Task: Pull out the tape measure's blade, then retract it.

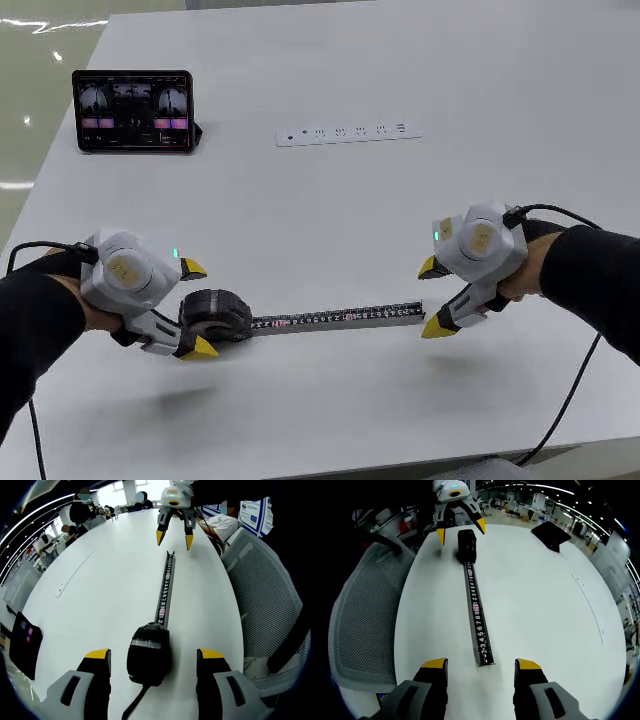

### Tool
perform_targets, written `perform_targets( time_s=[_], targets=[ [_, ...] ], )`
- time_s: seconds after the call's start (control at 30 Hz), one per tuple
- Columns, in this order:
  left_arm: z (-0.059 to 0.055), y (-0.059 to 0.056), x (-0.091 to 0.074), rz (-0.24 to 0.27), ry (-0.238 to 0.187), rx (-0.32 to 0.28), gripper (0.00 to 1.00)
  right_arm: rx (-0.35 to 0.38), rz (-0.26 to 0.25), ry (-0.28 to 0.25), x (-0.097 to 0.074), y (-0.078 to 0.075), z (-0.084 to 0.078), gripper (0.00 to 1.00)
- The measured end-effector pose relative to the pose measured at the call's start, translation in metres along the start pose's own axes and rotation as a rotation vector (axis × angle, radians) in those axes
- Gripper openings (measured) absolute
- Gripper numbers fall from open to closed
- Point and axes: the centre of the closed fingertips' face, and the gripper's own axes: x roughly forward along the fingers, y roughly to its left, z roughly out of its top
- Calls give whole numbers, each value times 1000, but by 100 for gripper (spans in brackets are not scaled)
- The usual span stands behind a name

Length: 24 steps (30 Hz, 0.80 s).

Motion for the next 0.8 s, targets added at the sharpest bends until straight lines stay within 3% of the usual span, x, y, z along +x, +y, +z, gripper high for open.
perform_targets(
  time_s=[0.1,0.17,0.43,0.63,0.8],
  targets=[
    [1,-2,0,-2,-5,-15,72,8,-5,-2,-2,1,-3,54],
    [-4,-1,2,13,18,-1,78,19,2,-6,-3,3,-4,55],
    [-3,-1,3,7,-9,-57,99,74,-2,-45,-6,5,-3,66],
    [-2,1,2,12,-16,-62,99,76,-8,-40,-7,10,-4,80],
    [3,3,0,22,-61,-127,99,133,-34,-61,-9,5,-5,94]
  ],
)
